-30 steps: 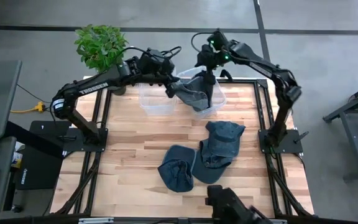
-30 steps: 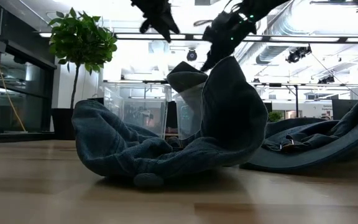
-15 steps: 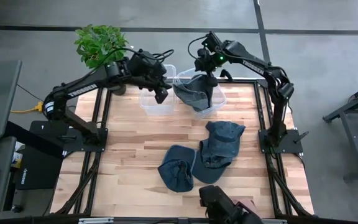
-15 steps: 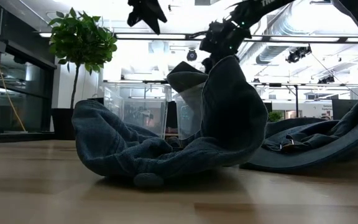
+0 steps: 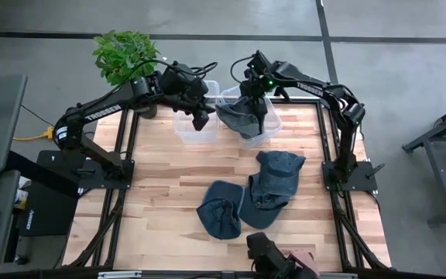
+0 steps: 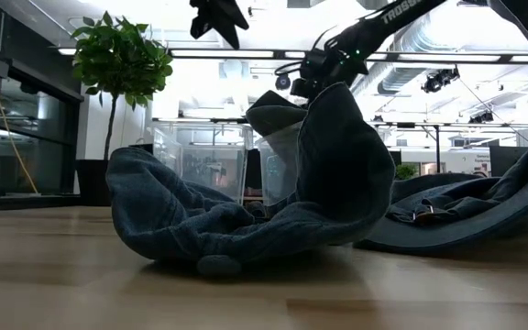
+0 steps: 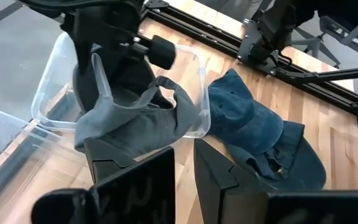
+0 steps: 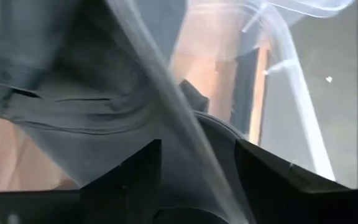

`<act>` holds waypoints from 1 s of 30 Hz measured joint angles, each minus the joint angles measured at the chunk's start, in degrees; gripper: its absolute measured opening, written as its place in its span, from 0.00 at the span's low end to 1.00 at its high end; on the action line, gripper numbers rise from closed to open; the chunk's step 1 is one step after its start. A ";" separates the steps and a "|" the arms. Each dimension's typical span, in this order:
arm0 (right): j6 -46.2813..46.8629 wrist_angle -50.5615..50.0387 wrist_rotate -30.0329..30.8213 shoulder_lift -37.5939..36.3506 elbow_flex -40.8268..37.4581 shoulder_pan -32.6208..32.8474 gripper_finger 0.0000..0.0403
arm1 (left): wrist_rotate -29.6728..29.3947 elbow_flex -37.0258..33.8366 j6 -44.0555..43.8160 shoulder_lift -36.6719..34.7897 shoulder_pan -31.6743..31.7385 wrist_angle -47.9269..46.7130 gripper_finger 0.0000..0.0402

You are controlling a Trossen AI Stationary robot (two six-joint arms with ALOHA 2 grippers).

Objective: Pick & Place hat
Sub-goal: Put the gray cap into the right transparent bin

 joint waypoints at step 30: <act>12.87 -31.39 19.11 0.00 31.16 5.40 0.01 | 3.47 0.00 4.00 0.04 0.00 1.13 0.00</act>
